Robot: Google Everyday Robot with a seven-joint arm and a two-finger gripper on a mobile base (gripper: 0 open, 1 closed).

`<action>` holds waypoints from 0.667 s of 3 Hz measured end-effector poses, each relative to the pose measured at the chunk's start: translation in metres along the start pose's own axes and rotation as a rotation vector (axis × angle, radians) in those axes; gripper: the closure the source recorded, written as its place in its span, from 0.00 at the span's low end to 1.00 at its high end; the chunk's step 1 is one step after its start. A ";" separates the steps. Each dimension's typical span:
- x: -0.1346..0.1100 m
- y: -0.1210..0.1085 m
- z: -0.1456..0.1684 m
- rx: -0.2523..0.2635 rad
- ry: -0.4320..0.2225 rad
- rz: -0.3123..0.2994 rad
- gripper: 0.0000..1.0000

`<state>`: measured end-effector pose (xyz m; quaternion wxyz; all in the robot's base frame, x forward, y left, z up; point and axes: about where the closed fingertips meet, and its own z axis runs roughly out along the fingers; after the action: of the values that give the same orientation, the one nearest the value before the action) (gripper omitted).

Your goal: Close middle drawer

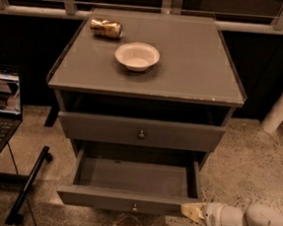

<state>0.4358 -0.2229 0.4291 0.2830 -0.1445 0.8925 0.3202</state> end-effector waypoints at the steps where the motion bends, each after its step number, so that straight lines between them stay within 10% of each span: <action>1: -0.019 -0.014 0.009 0.069 -0.011 0.003 1.00; 2: -0.019 -0.014 0.010 0.069 -0.010 0.003 1.00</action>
Offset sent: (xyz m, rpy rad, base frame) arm 0.0645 -0.0317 -0.0333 -0.1788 0.0307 -0.1716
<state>0.4608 -0.2255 0.4273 0.2919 -0.1316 0.9017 0.2906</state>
